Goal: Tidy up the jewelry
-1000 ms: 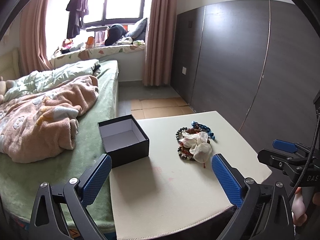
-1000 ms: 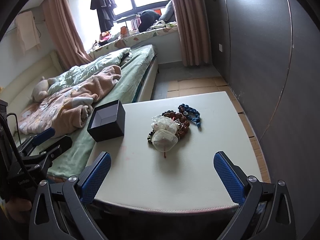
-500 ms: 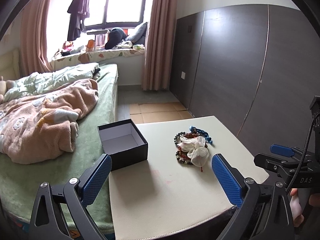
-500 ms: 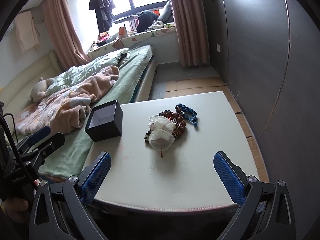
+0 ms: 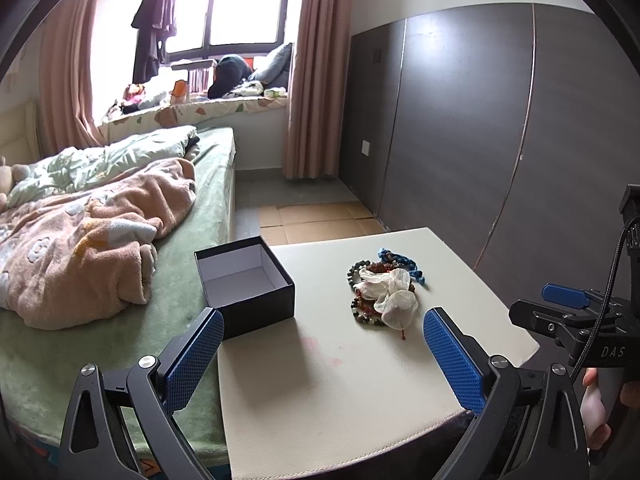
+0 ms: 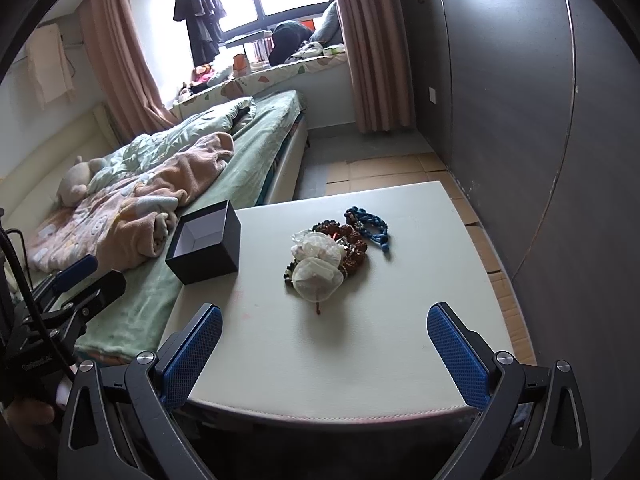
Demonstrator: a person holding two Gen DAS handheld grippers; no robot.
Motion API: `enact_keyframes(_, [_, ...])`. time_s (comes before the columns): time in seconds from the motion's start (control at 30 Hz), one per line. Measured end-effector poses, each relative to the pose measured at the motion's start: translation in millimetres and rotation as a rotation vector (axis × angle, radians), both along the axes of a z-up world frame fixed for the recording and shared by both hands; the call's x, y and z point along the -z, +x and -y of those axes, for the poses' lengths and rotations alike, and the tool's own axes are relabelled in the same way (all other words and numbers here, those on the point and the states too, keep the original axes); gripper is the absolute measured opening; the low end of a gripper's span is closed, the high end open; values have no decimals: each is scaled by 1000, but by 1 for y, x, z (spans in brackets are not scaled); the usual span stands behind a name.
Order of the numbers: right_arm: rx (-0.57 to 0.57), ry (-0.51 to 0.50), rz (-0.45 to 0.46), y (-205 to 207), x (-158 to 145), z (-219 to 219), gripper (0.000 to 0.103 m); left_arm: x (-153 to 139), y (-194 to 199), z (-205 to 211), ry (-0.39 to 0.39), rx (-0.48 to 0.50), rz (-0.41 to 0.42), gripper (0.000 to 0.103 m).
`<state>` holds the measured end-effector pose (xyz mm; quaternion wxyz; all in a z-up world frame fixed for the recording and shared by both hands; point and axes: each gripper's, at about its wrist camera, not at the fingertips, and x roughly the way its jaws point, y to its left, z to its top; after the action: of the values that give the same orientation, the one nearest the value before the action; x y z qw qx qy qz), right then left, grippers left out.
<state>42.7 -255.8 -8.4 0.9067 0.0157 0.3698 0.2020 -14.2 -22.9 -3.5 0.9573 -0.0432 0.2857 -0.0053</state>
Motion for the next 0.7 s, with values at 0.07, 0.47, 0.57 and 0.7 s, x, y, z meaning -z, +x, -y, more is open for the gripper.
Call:
enact_keyframes(0.07, [3, 0, 0, -1, 0, 0, 103, 0, 0, 0, -3, 1, 0, 100])
enact_keyframes(0.47, [5, 2, 0, -1, 1, 1, 103, 5, 2, 1, 3, -3, -15, 100])
enact_keyframes(0.57, [8, 4, 0, -1, 1, 0, 103, 8, 7, 0, -17, -3, -39, 100])
enact_keyframes(0.7, [15, 15, -9, 0, 1, 2, 103, 5, 13, -1, -55, 0, -43, 100])
